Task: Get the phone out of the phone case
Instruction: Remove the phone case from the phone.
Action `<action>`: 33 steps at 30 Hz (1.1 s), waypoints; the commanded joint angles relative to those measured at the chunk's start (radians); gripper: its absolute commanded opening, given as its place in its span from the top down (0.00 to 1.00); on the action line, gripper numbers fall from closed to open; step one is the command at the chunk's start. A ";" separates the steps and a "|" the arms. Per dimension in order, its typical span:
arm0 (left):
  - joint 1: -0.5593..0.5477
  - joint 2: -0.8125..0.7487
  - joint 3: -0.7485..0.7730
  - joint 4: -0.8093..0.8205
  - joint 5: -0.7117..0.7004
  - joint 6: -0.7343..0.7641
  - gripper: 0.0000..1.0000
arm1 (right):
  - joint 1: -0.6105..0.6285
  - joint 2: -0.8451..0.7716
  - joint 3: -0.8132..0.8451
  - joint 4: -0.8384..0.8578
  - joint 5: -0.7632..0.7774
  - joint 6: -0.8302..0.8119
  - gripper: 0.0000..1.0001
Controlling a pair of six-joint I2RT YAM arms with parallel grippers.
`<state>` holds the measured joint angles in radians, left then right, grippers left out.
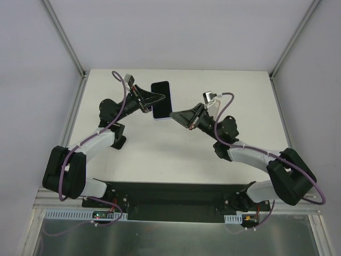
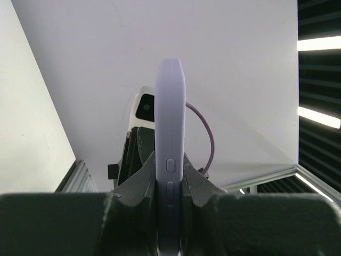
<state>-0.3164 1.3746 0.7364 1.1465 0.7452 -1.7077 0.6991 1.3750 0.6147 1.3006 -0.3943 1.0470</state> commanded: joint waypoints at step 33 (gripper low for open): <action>-0.098 -0.083 -0.023 0.220 -0.136 -0.458 1.00 | -0.035 0.119 0.324 0.221 -0.497 -0.196 0.99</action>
<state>-0.3706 1.3293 0.7040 1.3308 0.6300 -1.9774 0.6743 1.4723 0.9070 1.2758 -0.8558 0.9287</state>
